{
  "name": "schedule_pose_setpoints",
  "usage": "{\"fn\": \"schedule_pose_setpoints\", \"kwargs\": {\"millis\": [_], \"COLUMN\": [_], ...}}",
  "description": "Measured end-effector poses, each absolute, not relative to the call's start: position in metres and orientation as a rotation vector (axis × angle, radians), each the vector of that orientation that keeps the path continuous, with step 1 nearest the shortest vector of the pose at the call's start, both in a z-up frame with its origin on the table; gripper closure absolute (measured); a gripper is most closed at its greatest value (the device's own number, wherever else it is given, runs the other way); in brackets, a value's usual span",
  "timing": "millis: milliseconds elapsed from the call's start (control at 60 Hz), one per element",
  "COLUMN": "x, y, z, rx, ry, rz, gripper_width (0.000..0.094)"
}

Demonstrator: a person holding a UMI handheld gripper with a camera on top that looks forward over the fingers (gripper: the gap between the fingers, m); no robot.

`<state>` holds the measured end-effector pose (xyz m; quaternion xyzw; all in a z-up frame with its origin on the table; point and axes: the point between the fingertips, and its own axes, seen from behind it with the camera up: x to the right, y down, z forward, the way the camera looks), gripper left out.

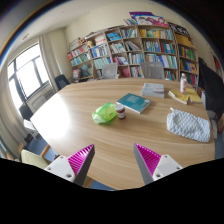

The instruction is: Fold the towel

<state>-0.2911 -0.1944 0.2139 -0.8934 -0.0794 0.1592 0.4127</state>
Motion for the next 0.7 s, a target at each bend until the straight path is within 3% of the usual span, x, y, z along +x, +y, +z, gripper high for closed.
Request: {"fn": "schedule_pose_setpoints", "kwargs": {"millis": [233,517,700], "x": [-0.215,-0.078,-0.040], "y": [-0.125,0.007,0.077], "z": [0.196,0.065,0.018], "rx": [-2.251,-2.328,-2.355], "ry": [-0.083,-0.040,-0.084], "rz": [0.213,-0.045,-0.121], "gripper_width": [0.0112,0.0117,0.0133]}}
